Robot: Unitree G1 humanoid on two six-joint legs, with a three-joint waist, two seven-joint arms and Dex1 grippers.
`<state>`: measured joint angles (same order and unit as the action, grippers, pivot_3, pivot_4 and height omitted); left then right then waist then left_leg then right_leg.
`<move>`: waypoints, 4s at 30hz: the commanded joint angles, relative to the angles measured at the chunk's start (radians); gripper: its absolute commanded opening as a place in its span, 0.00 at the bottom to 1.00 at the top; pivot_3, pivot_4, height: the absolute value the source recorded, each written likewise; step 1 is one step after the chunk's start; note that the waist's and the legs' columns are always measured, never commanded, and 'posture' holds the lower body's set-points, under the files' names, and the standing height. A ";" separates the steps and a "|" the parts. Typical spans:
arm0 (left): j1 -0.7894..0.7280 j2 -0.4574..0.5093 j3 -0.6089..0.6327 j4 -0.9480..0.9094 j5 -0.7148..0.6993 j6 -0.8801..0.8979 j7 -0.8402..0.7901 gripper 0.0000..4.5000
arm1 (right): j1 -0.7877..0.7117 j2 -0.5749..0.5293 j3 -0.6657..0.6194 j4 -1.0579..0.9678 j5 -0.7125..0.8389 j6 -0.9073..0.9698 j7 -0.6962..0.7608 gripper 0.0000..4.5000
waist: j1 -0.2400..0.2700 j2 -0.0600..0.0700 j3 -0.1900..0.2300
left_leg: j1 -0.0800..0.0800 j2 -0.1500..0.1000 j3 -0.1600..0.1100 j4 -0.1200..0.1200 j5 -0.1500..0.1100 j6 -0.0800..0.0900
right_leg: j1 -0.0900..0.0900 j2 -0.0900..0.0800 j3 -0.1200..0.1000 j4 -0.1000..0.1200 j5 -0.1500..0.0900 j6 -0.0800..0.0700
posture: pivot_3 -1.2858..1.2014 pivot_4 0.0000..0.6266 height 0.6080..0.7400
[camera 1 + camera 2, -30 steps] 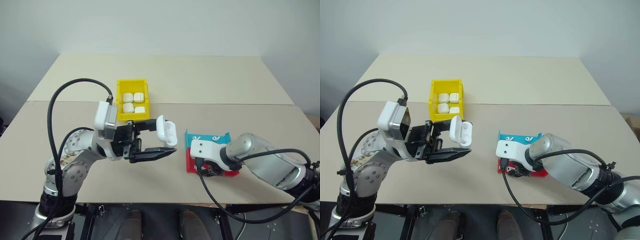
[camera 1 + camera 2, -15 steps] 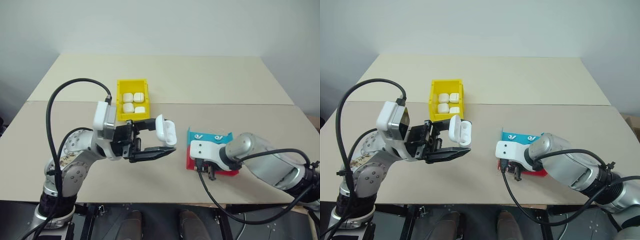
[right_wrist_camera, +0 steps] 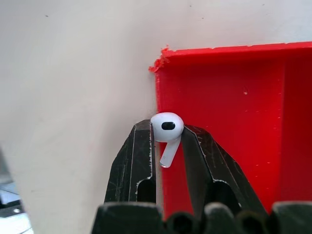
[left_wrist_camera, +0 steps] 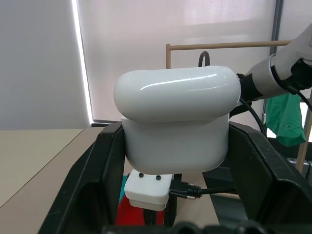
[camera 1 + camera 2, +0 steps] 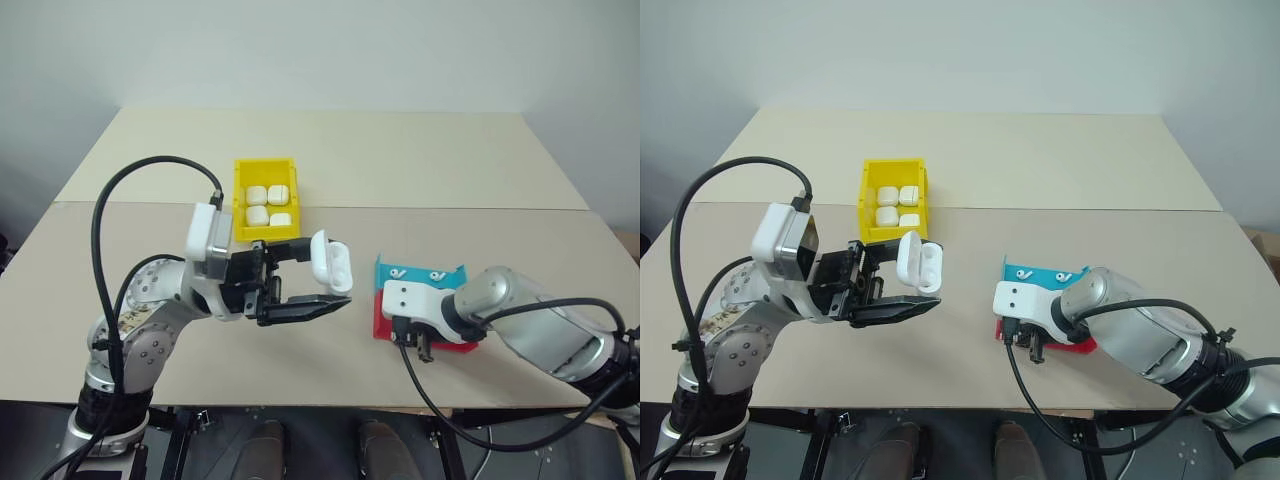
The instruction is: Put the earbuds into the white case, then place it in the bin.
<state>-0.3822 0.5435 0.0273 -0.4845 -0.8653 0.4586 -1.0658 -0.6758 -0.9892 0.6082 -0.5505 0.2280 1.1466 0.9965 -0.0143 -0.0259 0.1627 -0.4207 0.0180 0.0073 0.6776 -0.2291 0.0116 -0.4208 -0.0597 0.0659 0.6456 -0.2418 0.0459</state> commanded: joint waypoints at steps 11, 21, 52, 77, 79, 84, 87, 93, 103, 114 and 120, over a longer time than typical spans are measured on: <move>-0.138 -0.053 -0.019 0.148 0.046 -0.054 -0.062 0.62 | 0.273 0.188 -0.836 -0.046 0.328 -0.223 -0.031 0.13 | 0.007 0.000 0.000 | -0.001 -0.001 0.002 0.000 0.000 0.000 | 0.001 0.000 -0.001 -0.001 0.000 0.000 | 0.52 0.24 1.00; -0.222 -0.105 -0.075 0.246 0.090 -0.067 -0.133 0.62 | 0.146 0.400 -1.068 -0.020 0.744 -0.231 -0.230 0.13 | -0.002 0.000 0.000 | 0.001 0.000 0.000 -0.001 0.000 0.000 | 0.001 0.001 0.000 0.001 0.000 0.000 | 0.52 0.24 1.00; -0.318 -0.156 -0.078 0.313 0.128 -0.057 -0.168 0.62 | 0.179 0.360 -0.766 -0.093 0.694 -0.440 -0.326 0.13 | -0.001 0.000 0.000 | -0.001 -0.001 -0.001 0.000 0.000 0.000 | 0.000 0.000 0.000 0.000 0.000 0.000 | 0.52 0.24 1.00; -0.289 -0.144 -0.053 0.308 0.141 -0.066 -0.174 0.62 | 0.129 0.189 -0.870 0.069 0.653 -0.474 -0.266 0.78 | 0.000 0.000 0.000 | -0.001 -0.001 -0.001 0.000 0.000 0.000 | 0.001 0.000 0.000 0.000 0.000 0.000 | 0.52 0.24 1.00; -0.283 -0.142 -0.052 0.303 0.141 -0.064 -0.173 0.62 | 0.093 0.123 -0.830 0.129 0.584 -0.475 -0.238 0.78 | 0.000 0.000 0.000 | 0.000 -0.001 0.000 0.000 0.000 0.000 | 0.001 0.000 0.000 0.000 0.000 0.000 | 0.52 0.24 1.00; -0.263 -0.146 -0.043 0.279 0.141 -0.065 -0.145 0.62 | -0.022 -0.079 -0.488 0.295 0.205 -0.591 -0.037 0.78 | -0.004 0.001 0.000 | 0.000 0.000 0.006 -0.001 0.000 0.000 | 0.000 0.000 0.000 -0.001 0.000 0.000 | 0.52 0.24 1.00; -0.248 -0.157 -0.040 0.257 0.130 -0.062 -0.127 0.62 | -0.127 -0.088 -0.301 0.438 -0.008 -0.772 0.137 0.78 | -0.011 0.001 0.000 | 0.000 0.000 0.008 -0.001 0.000 0.000 | -0.001 0.000 0.001 0.000 0.000 0.000 | 0.52 0.24 1.00; -0.219 -0.168 -0.043 0.208 0.127 -0.055 -0.097 0.62 | -0.321 0.091 -0.133 0.800 -0.196 -1.016 0.334 0.78 | -0.017 0.001 0.001 | 0.000 0.000 0.008 -0.001 0.000 0.000 | -0.001 0.000 0.002 0.000 0.000 0.000 | 0.52 0.24 1.00; -0.195 -0.135 -0.024 0.173 0.107 -0.040 -0.073 0.62 | -0.486 0.309 -0.011 1.259 -0.445 -1.380 0.427 0.69 | -0.012 0.001 0.001 | 0.000 0.000 0.004 -0.001 0.000 0.000 | -0.001 -0.001 0.001 0.000 0.001 0.000 | 0.52 0.24 1.00; -0.176 -0.108 -0.014 0.145 0.095 -0.044 -0.047 0.62 | -0.624 0.432 0.012 1.583 -0.585 -1.620 0.465 0.50 | -0.021 0.002 0.001 | 0.001 0.000 0.000 -0.001 0.000 -0.001 | -0.001 -0.001 0.001 0.002 0.001 0.000 | 0.52 0.24 1.00; -0.161 -0.093 -0.008 0.126 0.094 -0.045 -0.035 0.62 | -0.656 0.473 0.011 1.672 -0.648 -1.680 0.444 0.50 | -0.028 0.002 0.001 | 0.001 0.000 0.000 -0.002 0.001 -0.001 | -0.002 -0.001 0.001 0.002 0.001 0.000 | 0.52 0.24 1.00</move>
<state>-0.5426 0.4415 -0.0006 -0.3200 -0.7497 0.4204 -1.1071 -1.3041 -0.5158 0.6221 1.1106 -0.4023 -0.5042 1.4491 -0.0425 -0.0240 0.1638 -0.4196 0.0176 0.0068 0.6757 -0.2285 0.0104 -0.4224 -0.0604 0.0669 0.6478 -0.2409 0.0454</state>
